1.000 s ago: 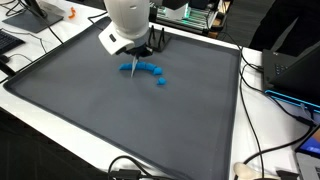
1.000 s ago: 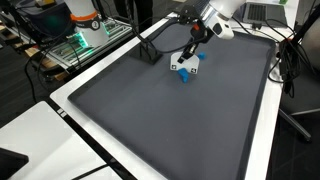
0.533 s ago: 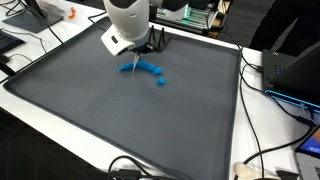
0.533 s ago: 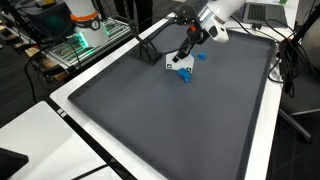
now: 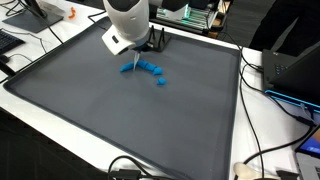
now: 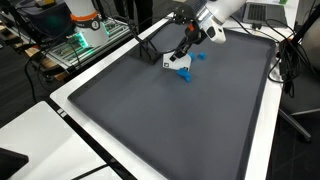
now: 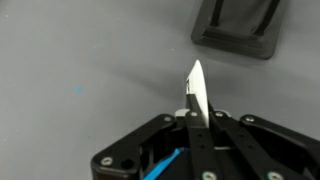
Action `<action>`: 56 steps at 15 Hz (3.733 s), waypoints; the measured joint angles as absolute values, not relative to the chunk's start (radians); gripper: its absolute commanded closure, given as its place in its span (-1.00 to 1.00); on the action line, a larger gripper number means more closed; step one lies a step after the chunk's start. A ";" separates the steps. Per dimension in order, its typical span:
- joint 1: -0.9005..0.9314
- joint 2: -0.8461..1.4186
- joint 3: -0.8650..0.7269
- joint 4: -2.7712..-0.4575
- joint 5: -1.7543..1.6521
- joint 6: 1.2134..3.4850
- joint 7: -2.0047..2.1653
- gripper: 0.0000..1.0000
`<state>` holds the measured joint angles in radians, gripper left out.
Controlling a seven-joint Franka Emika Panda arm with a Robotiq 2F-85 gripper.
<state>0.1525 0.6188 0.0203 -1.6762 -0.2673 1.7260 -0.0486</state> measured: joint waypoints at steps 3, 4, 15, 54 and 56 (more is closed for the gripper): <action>0.150 0.615 0.020 -1.678 -0.267 1.725 -0.048 0.98; 0.148 0.612 0.020 -1.681 -0.267 1.724 -0.048 0.98; 0.124 0.491 0.022 -1.740 -0.212 1.692 -0.031 0.98; -0.077 0.254 -0.109 -2.129 0.668 1.662 0.520 0.98; -0.077 0.250 -0.116 -2.162 0.678 1.697 0.527 0.98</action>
<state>-0.0768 0.2503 -0.1164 -2.1623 0.6784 1.6968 0.5265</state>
